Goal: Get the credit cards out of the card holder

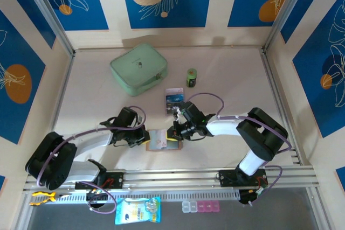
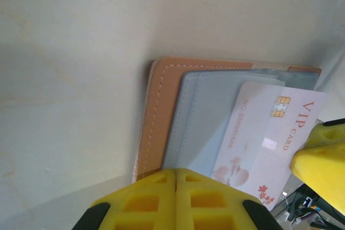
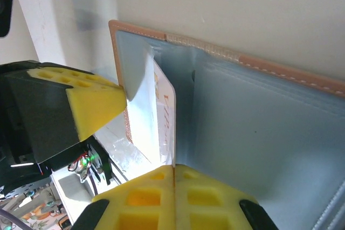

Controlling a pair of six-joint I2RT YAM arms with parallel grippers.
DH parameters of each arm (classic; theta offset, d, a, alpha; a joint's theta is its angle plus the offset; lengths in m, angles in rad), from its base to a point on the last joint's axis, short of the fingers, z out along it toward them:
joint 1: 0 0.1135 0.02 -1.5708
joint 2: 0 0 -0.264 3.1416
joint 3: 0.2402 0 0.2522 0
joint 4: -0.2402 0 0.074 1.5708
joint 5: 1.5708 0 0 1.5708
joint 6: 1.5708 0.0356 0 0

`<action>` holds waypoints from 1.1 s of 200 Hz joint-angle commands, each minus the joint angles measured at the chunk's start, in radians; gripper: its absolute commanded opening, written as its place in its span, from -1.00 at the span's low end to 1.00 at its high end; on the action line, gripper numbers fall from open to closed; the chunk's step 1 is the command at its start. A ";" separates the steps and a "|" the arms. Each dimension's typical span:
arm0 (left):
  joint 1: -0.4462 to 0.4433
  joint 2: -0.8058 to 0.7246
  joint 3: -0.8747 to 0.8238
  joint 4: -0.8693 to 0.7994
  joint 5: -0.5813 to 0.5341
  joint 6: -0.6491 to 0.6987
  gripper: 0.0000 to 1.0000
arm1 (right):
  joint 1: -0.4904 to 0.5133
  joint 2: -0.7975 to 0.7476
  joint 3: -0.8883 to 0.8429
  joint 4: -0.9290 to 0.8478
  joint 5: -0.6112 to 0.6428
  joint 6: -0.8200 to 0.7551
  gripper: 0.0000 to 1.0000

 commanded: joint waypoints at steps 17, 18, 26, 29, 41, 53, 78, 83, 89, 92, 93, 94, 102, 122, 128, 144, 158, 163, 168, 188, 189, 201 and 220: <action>-0.031 -0.018 0.067 -0.041 0.019 -0.001 -0.86 | 0.006 0.009 0.037 -0.052 -0.011 -0.030 -1.00; -0.033 -0.017 0.069 -0.041 0.018 -0.001 -0.86 | 0.005 0.008 0.037 -0.050 -0.011 -0.030 -1.00; -0.044 -0.008 0.077 -0.037 0.020 -0.001 -0.86 | 0.008 0.013 0.040 -0.047 -0.013 -0.029 -1.00; -0.049 -0.003 0.079 -0.037 0.021 -0.002 -0.86 | 0.009 0.015 0.040 -0.046 -0.012 -0.028 -1.00; -0.065 0.017 0.086 -0.020 0.025 -0.006 -0.86 | 0.010 0.021 0.045 -0.042 -0.014 -0.025 -1.00; -0.079 0.044 0.086 0.006 0.034 -0.011 -0.86 | 0.010 0.025 0.048 -0.042 -0.015 -0.024 -1.00; -0.090 0.097 0.080 0.024 0.029 -0.012 -0.87 | 0.010 0.018 0.050 -0.056 -0.009 -0.028 -1.00; -0.090 0.101 0.078 0.022 0.025 -0.012 -0.87 | 0.010 0.015 0.050 -0.060 -0.008 -0.031 -1.00; -0.090 0.107 0.078 0.017 0.015 -0.009 -0.87 | 0.010 0.011 0.050 -0.069 -0.005 -0.033 -1.00; -0.090 0.111 0.077 0.011 0.010 -0.005 -0.87 | 0.010 0.009 0.050 -0.072 -0.003 -0.033 -1.00; -0.089 0.112 0.077 0.009 0.009 -0.004 -0.87 | 0.009 0.008 0.049 -0.074 -0.003 -0.034 -1.00; -0.089 0.112 0.077 0.006 0.007 -0.002 -0.87 | 0.009 0.007 0.049 -0.076 -0.003 -0.034 -1.00; -0.089 0.121 0.079 -0.008 -0.003 0.008 -0.88 | 0.008 0.001 0.048 -0.085 0.000 -0.038 -1.00; -0.089 0.138 0.069 -0.012 -0.012 0.015 -0.89 | 0.001 -0.014 0.049 -0.118 0.006 -0.050 -1.00; -0.088 0.138 0.063 -0.009 -0.014 0.012 -0.89 | -0.002 -0.019 0.052 -0.132 0.009 -0.056 -1.00; -0.088 0.130 0.049 -0.008 -0.021 0.012 -0.89 | -0.013 -0.034 0.060 -0.179 0.015 -0.075 -1.00; -0.089 0.122 0.042 -0.012 -0.025 0.011 -0.89 | -0.019 -0.046 0.068 -0.222 0.017 -0.091 -1.00; -0.087 0.119 0.040 -0.010 -0.025 0.009 -0.89 | -0.021 -0.050 0.074 -0.239 0.020 -0.097 -1.00; -0.086 0.117 0.039 -0.008 -0.026 0.007 -0.89 | -0.023 -0.054 0.079 -0.256 0.022 -0.104 -1.00; -0.087 0.110 0.039 -0.004 -0.023 0.003 -0.89 | -0.029 -0.067 0.102 -0.328 0.034 -0.131 -1.00; -0.086 0.110 0.039 -0.004 -0.023 0.002 -0.89 | -0.029 -0.068 0.103 -0.331 0.034 -0.133 -1.00; -0.088 0.108 0.040 0.002 -0.022 -0.002 -0.90 | -0.030 -0.072 0.121 -0.366 0.038 -0.146 -1.00; -0.087 0.111 0.040 0.010 -0.016 -0.004 -0.90 | -0.029 -0.070 0.148 -0.418 0.042 -0.164 -1.00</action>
